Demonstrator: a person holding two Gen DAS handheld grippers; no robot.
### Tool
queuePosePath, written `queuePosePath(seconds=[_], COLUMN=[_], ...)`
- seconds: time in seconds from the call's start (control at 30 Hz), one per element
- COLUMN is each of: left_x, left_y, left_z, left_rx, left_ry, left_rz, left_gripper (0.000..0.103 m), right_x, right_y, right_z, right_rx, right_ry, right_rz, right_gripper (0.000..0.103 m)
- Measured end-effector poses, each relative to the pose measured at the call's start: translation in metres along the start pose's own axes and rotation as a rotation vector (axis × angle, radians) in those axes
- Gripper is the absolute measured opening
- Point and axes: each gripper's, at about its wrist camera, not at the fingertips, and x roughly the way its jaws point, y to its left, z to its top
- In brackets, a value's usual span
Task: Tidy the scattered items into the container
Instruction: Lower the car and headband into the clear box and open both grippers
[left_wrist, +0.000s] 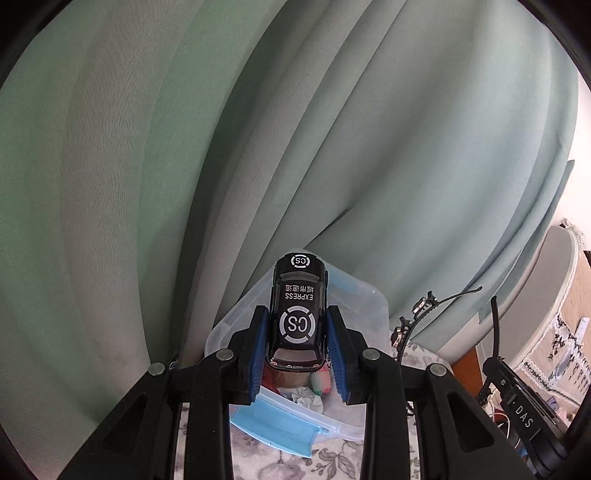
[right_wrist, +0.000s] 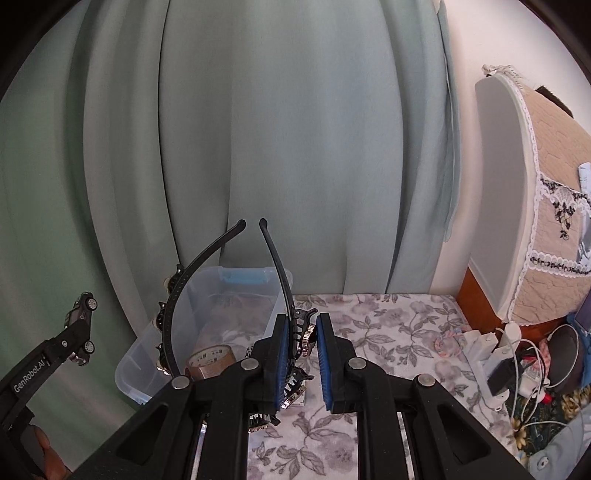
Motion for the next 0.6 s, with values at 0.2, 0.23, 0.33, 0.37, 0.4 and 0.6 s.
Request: queuePosePath(seconds=[0.2, 0.23, 0.33, 0.37, 0.4, 0.6], left_x=[0.029, 0.034, 0.048, 0.053, 0.059, 0.086], left_y=[0.012, 0.012, 0.01, 0.008, 0.007, 0.007], left_z=[-0.002, -0.002, -0.005, -0.006, -0.008, -0.014], left_rx=[-0.019, -0.018, -0.013, -0.01, -0.006, -0.002], left_ry=[0.026, 0.028, 0.043, 0.051, 0.06, 0.103], left_rz=[-0.01, -0.018, -0.037, -0.037, -0.036, -0.025], left_gripper=[0.032, 0.032, 0.032, 0.032, 0.032, 0.032], right_x=[0.033, 0.037, 0.052, 0.057, 0.061, 0.083], right_y=[0.01, 0.011, 0.017, 0.019, 0.021, 0.023], right_z=[-0.012, -0.013, -0.014, -0.013, -0.014, -0.02], right_rx=[-0.024, -0.028, -0.045, -0.05, -0.054, -0.037], right_ry=[0.066, 0.073, 0.093, 0.099, 0.105, 0.14], right_rz=[0.001, 0.002, 0.008, 0.011, 0.015, 0.045], right_gripper=[0.016, 0.016, 0.016, 0.016, 0.016, 0.017])
